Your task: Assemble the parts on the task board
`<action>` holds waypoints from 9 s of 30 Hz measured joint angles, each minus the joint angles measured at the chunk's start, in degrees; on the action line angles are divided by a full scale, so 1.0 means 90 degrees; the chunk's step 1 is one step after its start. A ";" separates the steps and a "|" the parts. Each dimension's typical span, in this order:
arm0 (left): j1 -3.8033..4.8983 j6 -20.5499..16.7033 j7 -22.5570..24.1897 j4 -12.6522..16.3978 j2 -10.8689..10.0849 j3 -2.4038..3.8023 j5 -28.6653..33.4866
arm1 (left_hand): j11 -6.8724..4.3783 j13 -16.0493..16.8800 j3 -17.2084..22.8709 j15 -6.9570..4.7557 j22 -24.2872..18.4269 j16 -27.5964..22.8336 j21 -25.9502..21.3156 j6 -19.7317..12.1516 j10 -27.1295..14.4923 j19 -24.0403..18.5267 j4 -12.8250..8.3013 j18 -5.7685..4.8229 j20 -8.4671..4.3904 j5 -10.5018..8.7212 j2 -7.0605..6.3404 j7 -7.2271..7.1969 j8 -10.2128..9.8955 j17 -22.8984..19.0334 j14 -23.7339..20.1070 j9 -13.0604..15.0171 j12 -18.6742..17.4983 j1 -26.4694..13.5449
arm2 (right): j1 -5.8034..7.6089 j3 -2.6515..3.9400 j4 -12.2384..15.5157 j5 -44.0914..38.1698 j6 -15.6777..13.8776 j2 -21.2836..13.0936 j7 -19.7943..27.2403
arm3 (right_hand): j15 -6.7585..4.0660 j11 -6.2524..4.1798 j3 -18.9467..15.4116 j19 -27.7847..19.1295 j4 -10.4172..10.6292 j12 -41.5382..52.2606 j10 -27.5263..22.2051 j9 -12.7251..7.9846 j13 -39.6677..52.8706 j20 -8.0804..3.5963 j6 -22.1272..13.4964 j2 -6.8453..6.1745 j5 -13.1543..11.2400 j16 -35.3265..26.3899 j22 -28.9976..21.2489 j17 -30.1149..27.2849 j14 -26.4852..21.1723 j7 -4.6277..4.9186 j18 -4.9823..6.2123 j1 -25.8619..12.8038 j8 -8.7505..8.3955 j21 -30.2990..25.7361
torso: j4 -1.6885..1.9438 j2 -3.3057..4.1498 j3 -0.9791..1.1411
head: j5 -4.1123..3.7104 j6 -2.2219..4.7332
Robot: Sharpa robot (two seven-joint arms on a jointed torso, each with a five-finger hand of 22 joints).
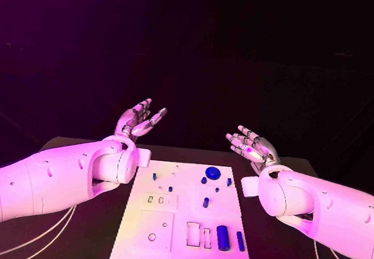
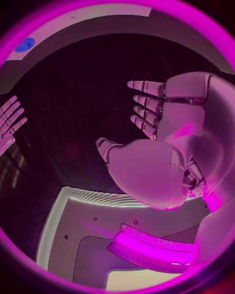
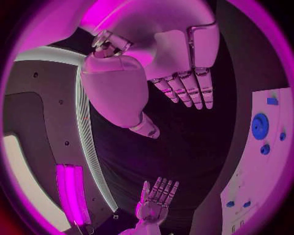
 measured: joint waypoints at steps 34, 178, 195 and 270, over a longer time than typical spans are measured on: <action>0.0087 0.0897 -0.0035 0.1208 -0.1186 0.0046 -0.0176 | 0.0424 0.0307 0.0018 -0.0106 0.0391 0.1045 0.1101 0.3221 0.4145 0.3330 0.0042 0.0790 0.0010 0.0058 0.0119 0.0304 0.1009 0.0772 0.4167 0.0646 0.0589 0.0722 | 0.0778 -0.0136 -0.0678 -0.5621 0.0704 0.0007 -0.0890 | -0.1082 -0.0780 0.0222 0.4851 -0.1106 0.0310 0.5356 0.0765 0.0217 -0.0713 0.4512 -0.0483 -0.0167 0.1332 0.0917 0.0863 0.5400 0.0402 0.0556 0.1307 0.1158 0.2309 | 0.0106 0.0490 -0.0014 | -0.0166 -0.0039; 0.0300 0.1530 -0.0277 0.2667 -0.2062 0.0143 -0.0331 | 0.0090 0.0331 0.0545 -0.0592 0.0961 0.2268 0.2397 0.3750 0.5253 0.4546 -0.0090 0.0786 -0.0547 0.0058 -0.0204 0.0453 0.1317 0.2466 0.5299 0.0885 0.0400 0.0891 | 0.0737 -0.0091 -0.1982 -0.9792 0.0742 0.2161 -0.3452 | -0.1755 -0.1232 0.0911 0.7230 -0.0386 0.0500 0.6121 0.1857 0.0815 -0.1321 0.5517 -0.0798 -0.0180 0.7429 0.8090 0.6568 0.7160 -0.0188 -0.0053 0.1292 0.1691 0.8722 | 0.0532 0.1525 -0.0037 | -0.0399 0.0092; 0.0309 0.1557 -0.0277 0.2640 -0.2028 0.0143 -0.0332 | 0.0113 0.0331 0.0590 -0.0592 0.0976 0.2268 0.2421 0.3750 0.5276 0.4547 -0.0098 0.0786 -0.0546 0.0058 -0.0204 0.0453 0.1317 0.2486 0.5300 0.0892 0.0400 0.0891 | 0.0724 -0.0102 -0.2083 -0.9805 0.0756 0.2248 -0.3485 | -0.1674 -0.1248 0.1038 0.7113 -0.0370 0.0300 0.5864 0.2084 0.0803 -0.1205 0.5149 -0.0799 -0.0188 0.7268 0.7960 0.6293 0.7170 -0.0039 -0.0052 0.1292 0.1596 0.8602 | 0.0526 0.1534 -0.0037 | -0.0414 0.0115; 0.0310 0.1654 -0.0297 0.2468 -0.2114 0.0139 -0.0332 | 0.0088 0.0332 0.0608 -0.0592 0.1048 0.2299 0.2541 0.3750 0.5300 0.4547 -0.0117 0.0786 -0.0546 0.0058 -0.0226 0.0453 0.1317 0.2571 0.5300 0.0907 0.0400 0.0913 | 0.0886 0.0032 -0.0581 -0.8051 0.1604 0.0200 -0.4596 | -0.1537 -0.1170 -0.2120 0.7491 0.1097 0.9723 0.7448 0.2354 0.8117 -0.1103 0.4130 -0.0706 0.0000 0.9761 0.8091 0.8079 0.7171 0.0188 -0.0355 0.1784 0.0812 0.9714 | 0.0378 0.1431 0.0002 | -0.0349 0.0045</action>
